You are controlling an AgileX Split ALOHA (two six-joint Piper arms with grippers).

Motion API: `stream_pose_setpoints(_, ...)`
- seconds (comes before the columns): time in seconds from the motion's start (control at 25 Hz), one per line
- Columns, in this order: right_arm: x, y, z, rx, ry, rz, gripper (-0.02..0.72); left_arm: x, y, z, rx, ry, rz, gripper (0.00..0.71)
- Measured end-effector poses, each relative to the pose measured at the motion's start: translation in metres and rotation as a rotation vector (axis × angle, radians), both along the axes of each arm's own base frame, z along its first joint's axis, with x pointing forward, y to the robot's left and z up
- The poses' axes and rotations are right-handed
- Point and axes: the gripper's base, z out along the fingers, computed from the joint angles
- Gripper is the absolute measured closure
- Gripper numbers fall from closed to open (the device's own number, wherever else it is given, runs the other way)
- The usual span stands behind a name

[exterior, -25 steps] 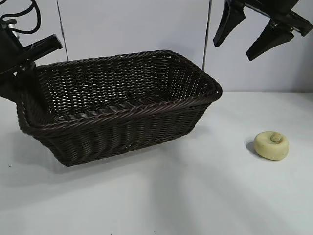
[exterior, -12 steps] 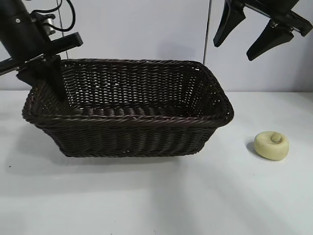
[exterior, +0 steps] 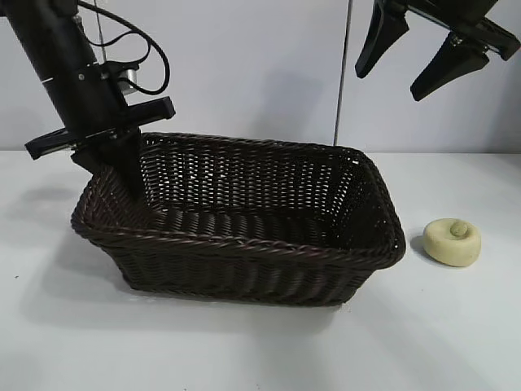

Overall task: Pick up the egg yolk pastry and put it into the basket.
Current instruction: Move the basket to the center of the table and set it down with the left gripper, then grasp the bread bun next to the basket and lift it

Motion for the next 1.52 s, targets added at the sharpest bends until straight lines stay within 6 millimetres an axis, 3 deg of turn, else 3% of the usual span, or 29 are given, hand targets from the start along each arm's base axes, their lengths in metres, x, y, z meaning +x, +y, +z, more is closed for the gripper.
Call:
stream_pose_setpoints(0.4,0.0,0.0,0.0,-0.002,0.001,0.001,0.185,0.005,-0.002,-0.017,-0.003,0.011,0.013,0.599)
stream_pose_setpoints(0.48,0.0,0.0,0.0,-0.002,0.001,0.001,0.185,0.005,-0.002,-0.017,-0.009,0.011,0.015,0.531)
stream_pose_setpoints(0.68,0.0,0.0,0.0,-0.002,0.001,0.001,0.185,0.006,-0.003,-0.015,-0.019,0.007,0.019,0.223)
stream_pose_setpoints(0.8,0.0,0.0,0.0,-0.003,0.002,0.001,0.185,0.005,-0.003,-0.015,-0.019,0.011,0.018,0.172)
stream_pose_setpoints(1.0,0.0,0.0,0.0,-0.004,0.003,0.002,0.185,0.003,-0.003,-0.013,-0.019,0.027,0.01,0.157)
stream_pose_setpoints(1.2,0.0,0.0,0.0,-0.004,0.003,0.002,0.185,-0.001,-0.002,0.017,-0.033,-0.033,0.005,0.157)
stream_pose_setpoints(1.52,0.0,0.0,0.0,-0.004,0.003,0.002,0.185,-0.021,0.004,0.088,-0.056,-0.176,-0.01,0.157)
